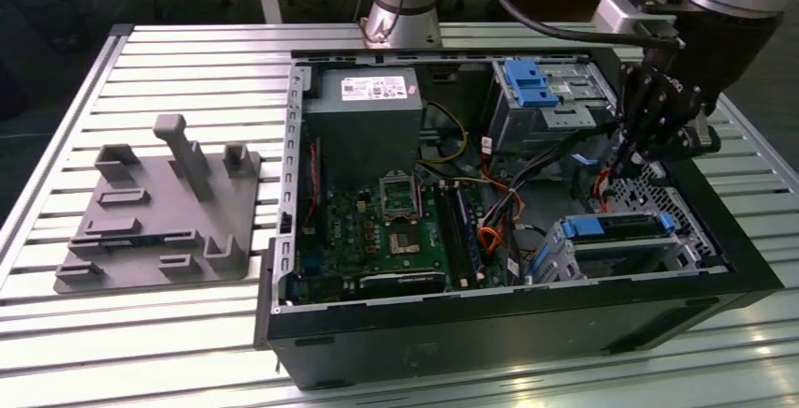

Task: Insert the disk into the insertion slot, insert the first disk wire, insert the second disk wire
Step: 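Insert the first disk wire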

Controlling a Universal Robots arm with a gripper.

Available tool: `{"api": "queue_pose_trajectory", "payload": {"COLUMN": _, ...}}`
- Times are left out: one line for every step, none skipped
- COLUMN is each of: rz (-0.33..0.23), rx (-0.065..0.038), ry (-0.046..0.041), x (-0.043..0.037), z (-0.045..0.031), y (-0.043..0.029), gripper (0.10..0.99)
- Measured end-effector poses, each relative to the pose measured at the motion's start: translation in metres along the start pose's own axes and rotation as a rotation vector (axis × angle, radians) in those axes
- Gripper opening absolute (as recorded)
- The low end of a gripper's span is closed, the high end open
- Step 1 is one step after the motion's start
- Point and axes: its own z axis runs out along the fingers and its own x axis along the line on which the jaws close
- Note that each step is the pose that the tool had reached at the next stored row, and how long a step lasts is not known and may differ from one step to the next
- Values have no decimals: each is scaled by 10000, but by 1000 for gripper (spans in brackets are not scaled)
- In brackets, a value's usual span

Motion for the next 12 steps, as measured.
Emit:
{"api": "queue_pose_trajectory", "payload": {"rz": 0, "rx": -2, "ry": -19, "x": 19, "z": 1, "y": -1, "gripper": 165}}
{"api": "queue_pose_trajectory", "payload": {"rz": 1, "rx": -1, "ry": -22, "x": 43, "z": 4, "y": -2, "gripper": 165}}
{"api": "queue_pose_trajectory", "payload": {"rz": 2, "rx": -1, "ry": -24, "x": 67, "z": 6, "y": -4, "gripper": 165}}
{"api": "queue_pose_trajectory", "payload": {"rz": 1, "rx": -1, "ry": -24, "x": 90, "z": 6, "y": -5, "gripper": 165}}
{"api": "queue_pose_trajectory", "payload": {"rz": 2, "rx": -2, "ry": -28, "x": 113, "z": 5, "y": -7, "gripper": 165}}
{"api": "queue_pose_trajectory", "payload": {"rz": 1, "rx": -2, "ry": -33, "x": 135, "z": 1, "y": -8, "gripper": 165}}
{"api": "queue_pose_trajectory", "payload": {"rz": 2, "rx": -2, "ry": -40, "x": 156, "z": -12, "y": -9, "gripper": 165}}
{"api": "queue_pose_trajectory", "payload": {"rz": 2, "rx": -3, "ry": -51, "x": 176, "z": -30, "y": -10, "gripper": 165}}
{"api": "queue_pose_trajectory", "payload": {"rz": 1, "rx": -5, "ry": -89, "x": 190, "z": -52, "y": -11, "gripper": 165}}
{"api": "queue_pose_trajectory", "payload": {"rz": 2, "rx": -8, "ry": -136, "x": 203, "z": -72, "y": -12, "gripper": 165}}
{"api": "queue_pose_trajectory", "payload": {"rz": 2, "rx": -11, "ry": -183, "x": 212, "z": -96, "y": -10, "gripper": 165}}
{"api": "queue_pose_trajectory", "payload": {"rz": 2, "rx": -13, "ry": -215, "x": 222, "z": -112, "y": -9, "gripper": 165}}
